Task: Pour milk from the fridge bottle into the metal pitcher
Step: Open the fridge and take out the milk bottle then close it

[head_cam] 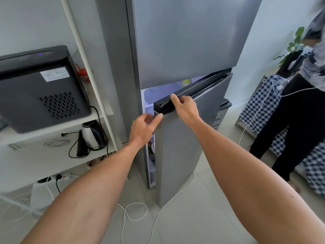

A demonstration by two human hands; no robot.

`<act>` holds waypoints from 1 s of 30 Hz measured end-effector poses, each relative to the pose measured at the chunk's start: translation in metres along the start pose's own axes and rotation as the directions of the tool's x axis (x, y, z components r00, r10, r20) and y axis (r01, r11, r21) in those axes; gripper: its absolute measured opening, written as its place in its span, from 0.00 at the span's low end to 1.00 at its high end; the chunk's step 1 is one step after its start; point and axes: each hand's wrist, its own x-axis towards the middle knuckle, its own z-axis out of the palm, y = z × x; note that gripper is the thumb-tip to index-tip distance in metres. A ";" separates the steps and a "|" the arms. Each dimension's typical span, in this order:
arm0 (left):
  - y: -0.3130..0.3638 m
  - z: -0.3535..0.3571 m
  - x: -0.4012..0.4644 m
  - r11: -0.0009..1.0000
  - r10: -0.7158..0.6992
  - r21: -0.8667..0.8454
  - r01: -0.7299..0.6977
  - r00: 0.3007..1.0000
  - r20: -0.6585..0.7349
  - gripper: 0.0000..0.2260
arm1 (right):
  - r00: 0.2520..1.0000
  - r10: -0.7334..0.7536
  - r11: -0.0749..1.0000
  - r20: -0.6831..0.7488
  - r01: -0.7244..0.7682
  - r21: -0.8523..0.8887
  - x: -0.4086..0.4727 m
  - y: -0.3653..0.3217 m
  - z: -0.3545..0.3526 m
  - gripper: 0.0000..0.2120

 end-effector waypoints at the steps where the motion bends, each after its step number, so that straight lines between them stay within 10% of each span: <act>1: 0.005 0.006 -0.009 0.999 -0.014 -0.047 0.014 1.000 0.003 0.22 | 1.000 0.026 1.000 -0.009 -0.026 -0.008 -0.008 0.003 -0.009 0.27; 11: 0.025 0.084 -0.069 0.981 0.002 0.193 -0.025 0.993 0.118 0.04 | 0.989 0.098 0.995 -0.107 -0.101 -0.024 -0.059 0.059 -0.120 0.23; 17: 0.037 0.142 -0.089 0.933 0.131 0.285 -0.218 0.947 0.294 0.13 | 0.989 0.122 0.987 -0.086 -0.130 -0.092 -0.077 0.089 -0.193 0.26; 30: 0.070 0.232 -0.082 0.627 0.414 0.158 -0.763 0.497 0.763 0.13 | 0.911 0.092 0.748 -0.403 -0.330 -0.575 -0.105 0.140 -0.271 0.12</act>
